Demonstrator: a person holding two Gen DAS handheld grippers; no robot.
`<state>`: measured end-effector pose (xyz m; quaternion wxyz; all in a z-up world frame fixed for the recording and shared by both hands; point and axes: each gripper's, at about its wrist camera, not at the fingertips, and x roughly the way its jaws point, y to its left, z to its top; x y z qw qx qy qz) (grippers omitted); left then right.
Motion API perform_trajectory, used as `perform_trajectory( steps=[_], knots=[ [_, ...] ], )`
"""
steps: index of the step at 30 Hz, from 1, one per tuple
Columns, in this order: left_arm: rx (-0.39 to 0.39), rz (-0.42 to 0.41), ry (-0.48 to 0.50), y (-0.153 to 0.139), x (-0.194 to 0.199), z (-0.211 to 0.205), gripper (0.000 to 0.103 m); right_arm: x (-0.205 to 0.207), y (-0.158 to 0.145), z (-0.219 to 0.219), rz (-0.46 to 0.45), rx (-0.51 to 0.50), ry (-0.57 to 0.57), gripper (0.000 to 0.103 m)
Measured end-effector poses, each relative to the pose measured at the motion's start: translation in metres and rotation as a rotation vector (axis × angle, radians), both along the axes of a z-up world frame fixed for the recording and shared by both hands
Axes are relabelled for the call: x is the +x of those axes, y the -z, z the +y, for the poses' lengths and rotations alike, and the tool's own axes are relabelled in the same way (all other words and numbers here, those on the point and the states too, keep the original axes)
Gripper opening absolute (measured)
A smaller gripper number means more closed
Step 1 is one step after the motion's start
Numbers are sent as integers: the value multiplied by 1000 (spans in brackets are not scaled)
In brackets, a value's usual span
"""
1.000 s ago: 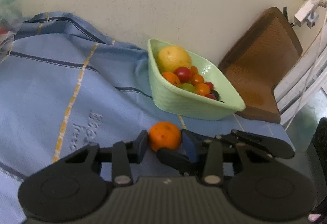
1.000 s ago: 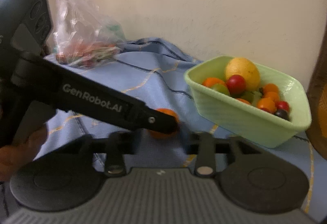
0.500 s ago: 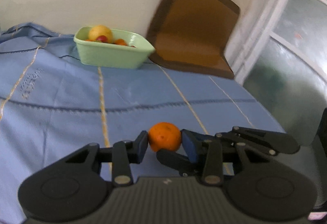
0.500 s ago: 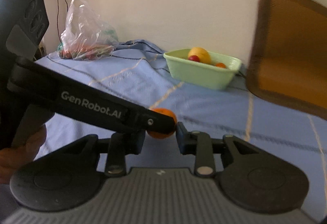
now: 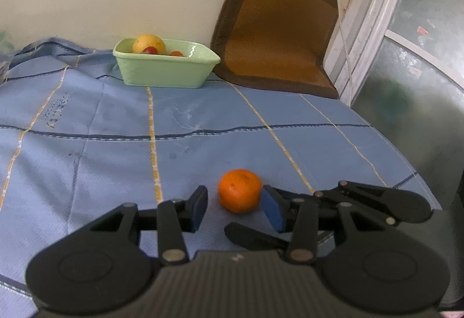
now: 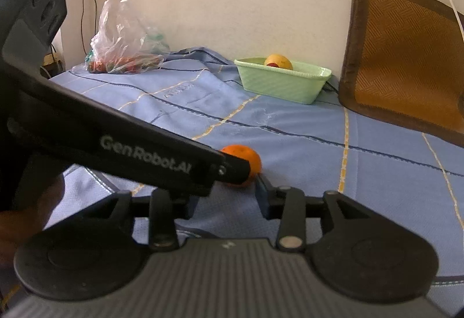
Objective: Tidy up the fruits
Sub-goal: 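Carry the mandarin over the basket and open the left gripper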
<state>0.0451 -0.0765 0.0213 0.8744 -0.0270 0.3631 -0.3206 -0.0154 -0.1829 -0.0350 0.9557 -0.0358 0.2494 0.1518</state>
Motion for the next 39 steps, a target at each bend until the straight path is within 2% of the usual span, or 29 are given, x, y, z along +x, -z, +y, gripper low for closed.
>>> perform_trajectory(
  steps=[3,6,8,10,14,18,20,25,29,32,37,39],
  knots=[
    [-20,25,6,0,6,-1,42,2,1,-3,12,9,9,46],
    [-31,26,29,-1,9,-6,34,6,1,-9,28,38,24,46],
    [-24,11,36,-2,9,-9,33,7,1,-12,34,60,22,45],
    [-30,5,34,-5,14,-9,33,9,0,-13,31,55,30,32],
    [-58,-49,22,-28,37,-10,33,27,-16,-18,-14,75,16,32],
    [-67,-128,-16,-55,84,-21,34,68,-37,-15,-136,21,18,32],
    [-75,-146,-32,-59,117,-28,34,95,-42,-17,-180,14,32,32],
    [-59,-130,-65,-43,196,-50,34,175,-39,-34,-151,82,69,32],
    [-15,-117,-103,-28,230,-58,36,216,-25,-38,-125,76,65,33],
    [-14,-113,-123,-24,234,-54,37,223,-22,-40,-113,81,78,42],
    [-93,-100,-176,-43,214,-25,37,194,-38,-47,-160,105,78,42],
    [-104,-128,-191,-54,189,-11,41,170,-43,-52,-159,136,75,42]
  ],
)
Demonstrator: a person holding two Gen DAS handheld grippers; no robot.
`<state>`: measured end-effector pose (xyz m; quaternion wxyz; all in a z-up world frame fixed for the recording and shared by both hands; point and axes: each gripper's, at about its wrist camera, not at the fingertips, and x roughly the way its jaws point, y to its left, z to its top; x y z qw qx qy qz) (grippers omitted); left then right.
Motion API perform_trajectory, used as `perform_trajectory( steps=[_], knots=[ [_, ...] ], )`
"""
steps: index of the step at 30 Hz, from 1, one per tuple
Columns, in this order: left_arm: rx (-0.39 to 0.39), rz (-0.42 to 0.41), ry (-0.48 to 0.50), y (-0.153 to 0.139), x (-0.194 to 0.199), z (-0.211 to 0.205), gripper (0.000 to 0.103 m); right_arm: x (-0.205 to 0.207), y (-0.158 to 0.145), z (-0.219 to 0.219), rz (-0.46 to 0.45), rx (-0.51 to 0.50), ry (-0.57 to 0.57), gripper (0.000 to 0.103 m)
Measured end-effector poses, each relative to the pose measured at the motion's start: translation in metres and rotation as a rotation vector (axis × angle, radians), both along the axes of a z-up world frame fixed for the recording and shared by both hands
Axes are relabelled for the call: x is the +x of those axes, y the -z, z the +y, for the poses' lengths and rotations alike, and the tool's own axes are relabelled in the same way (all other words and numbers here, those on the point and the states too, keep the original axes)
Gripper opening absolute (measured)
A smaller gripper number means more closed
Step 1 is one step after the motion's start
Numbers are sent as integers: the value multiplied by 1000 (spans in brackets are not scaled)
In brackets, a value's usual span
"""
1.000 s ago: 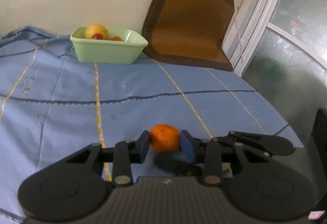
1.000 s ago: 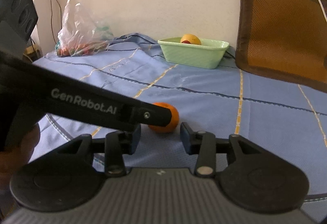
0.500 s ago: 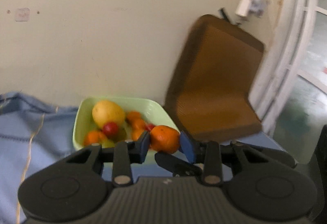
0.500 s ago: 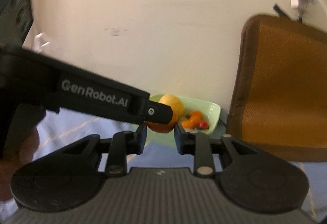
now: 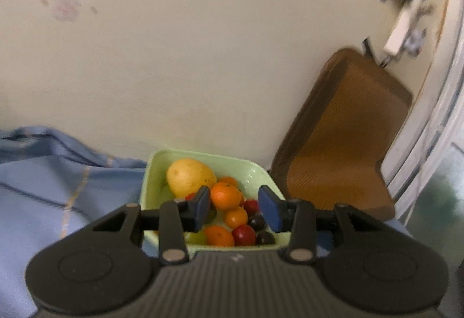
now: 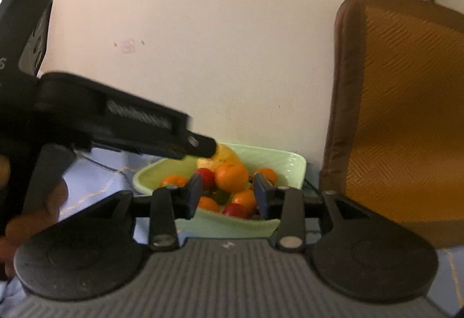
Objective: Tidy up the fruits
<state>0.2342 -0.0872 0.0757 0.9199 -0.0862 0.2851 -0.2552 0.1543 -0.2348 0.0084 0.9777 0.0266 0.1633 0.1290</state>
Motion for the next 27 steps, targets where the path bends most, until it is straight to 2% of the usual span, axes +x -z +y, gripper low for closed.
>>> perform_trajectory(
  steps=[2,6,7,10,12,13,14,16,18,19,24,27],
  knots=[
    [15,-38,-19,-6,-30,12,54,-26,0,-4,14,31,10,42],
    [78,-102,-34,-6,-101,29,61,-92,10,-9,75,129,62,54],
    [92,-107,-39,-4,-115,31,66,-106,13,-10,86,159,74,55],
    [135,-88,-63,5,-154,36,85,-144,21,-13,117,263,133,60],
    [138,-62,-62,10,-175,42,88,-161,28,-13,160,338,172,62],
    [139,-53,-61,10,-185,44,93,-168,31,-13,189,375,184,68],
    [141,-48,-67,10,-193,46,102,-174,34,-11,217,408,189,71],
    [152,-48,-96,11,-210,52,103,-186,40,-5,260,434,192,76],
    [169,-41,-114,10,-221,57,103,-193,41,2,281,421,182,78],
    [175,-38,-127,10,-227,60,103,-196,39,5,287,415,177,83],
    [208,-38,-176,11,-243,75,103,-211,30,10,257,422,168,91],
    [238,-61,-222,11,-250,80,103,-218,24,12,234,426,165,92]
  ],
)
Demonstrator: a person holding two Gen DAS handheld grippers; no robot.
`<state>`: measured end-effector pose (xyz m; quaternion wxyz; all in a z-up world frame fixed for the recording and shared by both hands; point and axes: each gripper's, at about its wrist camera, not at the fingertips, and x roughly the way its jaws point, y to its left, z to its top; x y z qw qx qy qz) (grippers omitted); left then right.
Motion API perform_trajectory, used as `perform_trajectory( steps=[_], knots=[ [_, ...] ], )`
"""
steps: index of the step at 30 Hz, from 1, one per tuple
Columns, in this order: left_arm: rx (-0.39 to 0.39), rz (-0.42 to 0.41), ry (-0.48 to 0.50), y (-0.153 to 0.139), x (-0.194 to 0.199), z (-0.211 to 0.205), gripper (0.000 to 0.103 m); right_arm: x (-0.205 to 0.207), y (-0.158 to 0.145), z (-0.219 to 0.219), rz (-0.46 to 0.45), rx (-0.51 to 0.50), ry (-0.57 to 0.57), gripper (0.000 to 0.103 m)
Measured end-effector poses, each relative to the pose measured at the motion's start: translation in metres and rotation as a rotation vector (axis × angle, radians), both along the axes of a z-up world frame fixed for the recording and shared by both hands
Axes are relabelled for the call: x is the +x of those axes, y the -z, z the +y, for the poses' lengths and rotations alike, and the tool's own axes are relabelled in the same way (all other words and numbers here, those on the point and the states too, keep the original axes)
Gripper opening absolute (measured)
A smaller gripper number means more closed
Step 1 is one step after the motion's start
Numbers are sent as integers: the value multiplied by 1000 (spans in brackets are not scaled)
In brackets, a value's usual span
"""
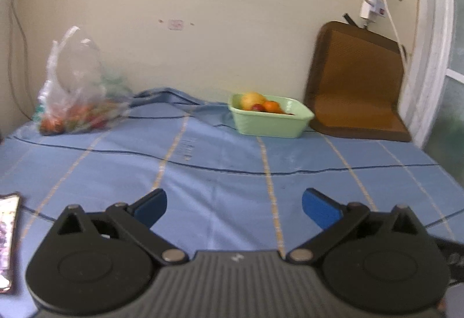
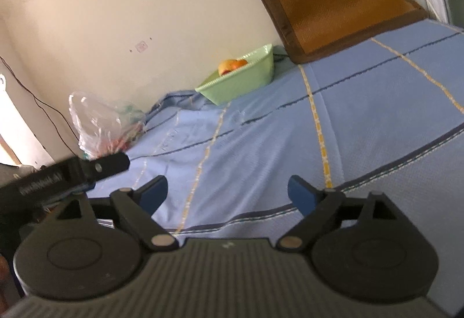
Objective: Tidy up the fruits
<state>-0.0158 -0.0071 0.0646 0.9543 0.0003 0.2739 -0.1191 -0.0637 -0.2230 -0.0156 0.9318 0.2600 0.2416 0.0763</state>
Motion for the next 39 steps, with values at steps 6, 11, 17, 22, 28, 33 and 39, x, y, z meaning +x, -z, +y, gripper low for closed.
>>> perform_trajectory(
  steps=[6,11,17,22,28,33,39],
  knots=[
    [18,-22,-44,-2,-4,9,103,-6,-10,4,-32,-7,-12,92],
    [79,-38,-84,0,-3,8,103,-6,-10,5,-32,-10,-17,92],
    [165,-31,-110,7,0,-1,103,-4,-7,4,-27,-8,-15,92],
    [181,-14,-99,13,2,-6,103,-3,-4,0,-19,4,-7,92],
    [222,-8,-122,17,5,-12,103,-2,0,-4,-11,17,-3,92],
    [283,-5,-133,22,7,-20,103,0,3,-7,1,33,1,92],
    [315,11,-118,25,9,-28,103,1,7,-10,10,45,5,92]
  ],
)
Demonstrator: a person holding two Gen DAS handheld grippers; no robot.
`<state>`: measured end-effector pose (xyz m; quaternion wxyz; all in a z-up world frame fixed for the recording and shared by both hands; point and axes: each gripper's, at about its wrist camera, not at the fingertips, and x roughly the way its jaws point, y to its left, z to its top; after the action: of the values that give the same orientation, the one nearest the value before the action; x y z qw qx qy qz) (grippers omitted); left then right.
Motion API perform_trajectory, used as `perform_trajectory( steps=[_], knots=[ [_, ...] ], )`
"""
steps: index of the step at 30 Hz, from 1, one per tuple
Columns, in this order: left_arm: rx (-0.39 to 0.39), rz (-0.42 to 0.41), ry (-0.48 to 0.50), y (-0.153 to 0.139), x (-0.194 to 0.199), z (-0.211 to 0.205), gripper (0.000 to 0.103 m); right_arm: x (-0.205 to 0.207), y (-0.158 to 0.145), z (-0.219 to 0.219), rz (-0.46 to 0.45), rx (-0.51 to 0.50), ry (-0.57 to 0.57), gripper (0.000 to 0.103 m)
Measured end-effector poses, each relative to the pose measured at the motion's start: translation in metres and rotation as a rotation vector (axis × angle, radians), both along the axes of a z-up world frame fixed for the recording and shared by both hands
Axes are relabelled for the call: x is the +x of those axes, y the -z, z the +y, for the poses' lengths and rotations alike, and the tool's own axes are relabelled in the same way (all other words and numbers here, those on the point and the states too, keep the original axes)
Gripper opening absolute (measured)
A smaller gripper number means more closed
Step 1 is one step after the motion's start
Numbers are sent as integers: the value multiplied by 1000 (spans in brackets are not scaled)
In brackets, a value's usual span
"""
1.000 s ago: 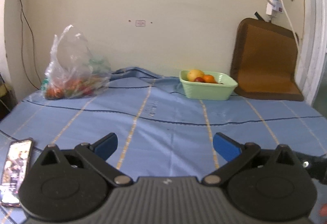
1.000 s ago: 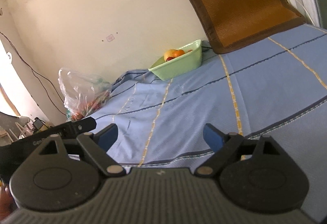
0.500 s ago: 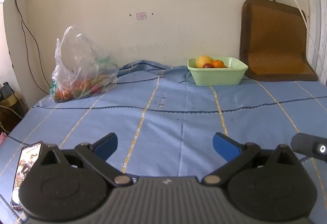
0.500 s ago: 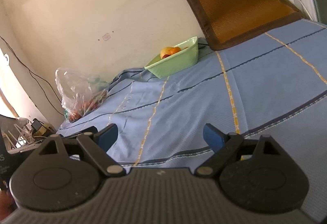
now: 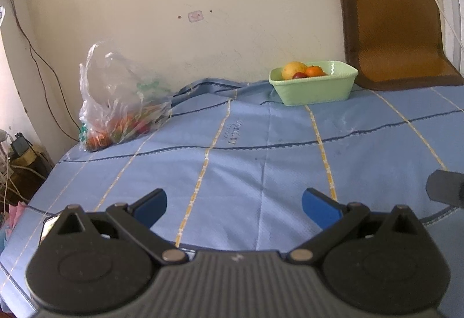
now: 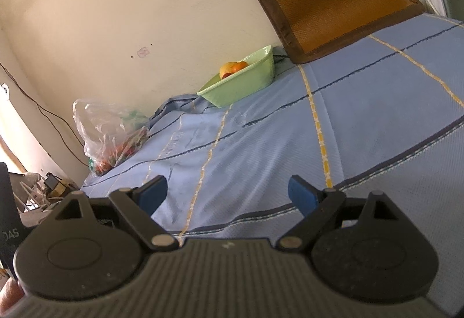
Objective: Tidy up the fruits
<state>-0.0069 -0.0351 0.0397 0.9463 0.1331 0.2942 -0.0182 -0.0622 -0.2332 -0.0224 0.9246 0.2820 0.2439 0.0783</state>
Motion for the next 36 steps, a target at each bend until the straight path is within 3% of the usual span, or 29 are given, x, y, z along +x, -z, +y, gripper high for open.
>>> perform_trajectory(
  steps=[12,36],
  knots=[
    [41,28,5,6,3,-7,103,2,6,-7,15,27,12,92],
    [49,36,33,6,3,-11,103,2,8,-13,17,47,21,93]
  ],
)
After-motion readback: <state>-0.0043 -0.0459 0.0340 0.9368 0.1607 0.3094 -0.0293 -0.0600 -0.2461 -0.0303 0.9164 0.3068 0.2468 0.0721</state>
